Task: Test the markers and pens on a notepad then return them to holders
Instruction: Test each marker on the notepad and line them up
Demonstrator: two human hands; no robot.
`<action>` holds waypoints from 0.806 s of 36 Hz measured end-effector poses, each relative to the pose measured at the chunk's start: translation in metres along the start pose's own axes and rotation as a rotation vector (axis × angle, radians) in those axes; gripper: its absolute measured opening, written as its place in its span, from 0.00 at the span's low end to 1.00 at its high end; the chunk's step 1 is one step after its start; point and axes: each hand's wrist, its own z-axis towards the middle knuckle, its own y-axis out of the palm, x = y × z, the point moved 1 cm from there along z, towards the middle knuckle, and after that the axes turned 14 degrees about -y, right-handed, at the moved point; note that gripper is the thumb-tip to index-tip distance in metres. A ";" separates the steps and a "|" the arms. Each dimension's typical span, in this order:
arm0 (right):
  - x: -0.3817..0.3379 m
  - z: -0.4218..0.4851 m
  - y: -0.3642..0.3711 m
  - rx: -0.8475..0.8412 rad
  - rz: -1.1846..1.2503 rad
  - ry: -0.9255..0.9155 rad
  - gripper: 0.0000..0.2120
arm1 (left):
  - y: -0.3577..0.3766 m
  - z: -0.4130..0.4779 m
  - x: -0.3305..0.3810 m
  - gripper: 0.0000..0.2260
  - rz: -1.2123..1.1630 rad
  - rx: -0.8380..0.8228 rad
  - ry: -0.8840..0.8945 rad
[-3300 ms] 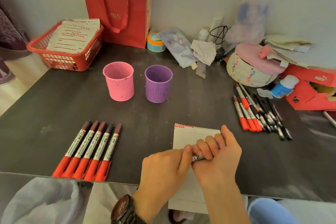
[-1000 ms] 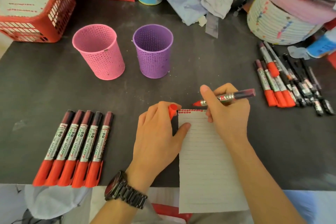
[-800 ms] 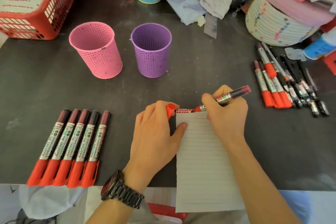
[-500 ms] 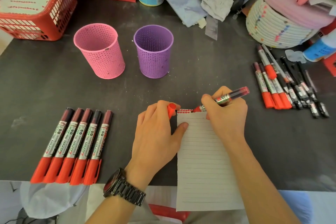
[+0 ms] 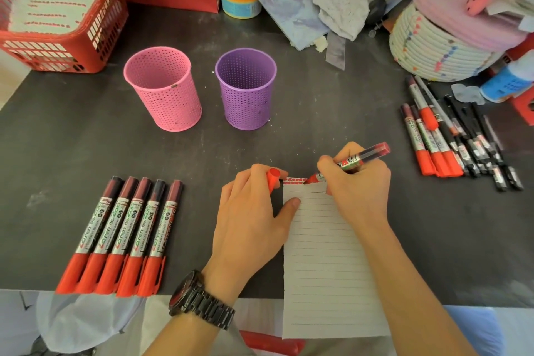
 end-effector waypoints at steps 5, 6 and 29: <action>0.000 0.000 0.000 -0.003 0.008 0.011 0.13 | 0.000 0.000 -0.001 0.20 -0.007 -0.013 -0.007; 0.000 0.000 0.000 -0.004 0.011 0.011 0.14 | 0.000 0.000 -0.001 0.20 -0.008 -0.014 -0.007; 0.001 0.000 -0.001 0.013 0.023 0.018 0.13 | 0.003 0.001 -0.002 0.21 -0.008 -0.005 -0.016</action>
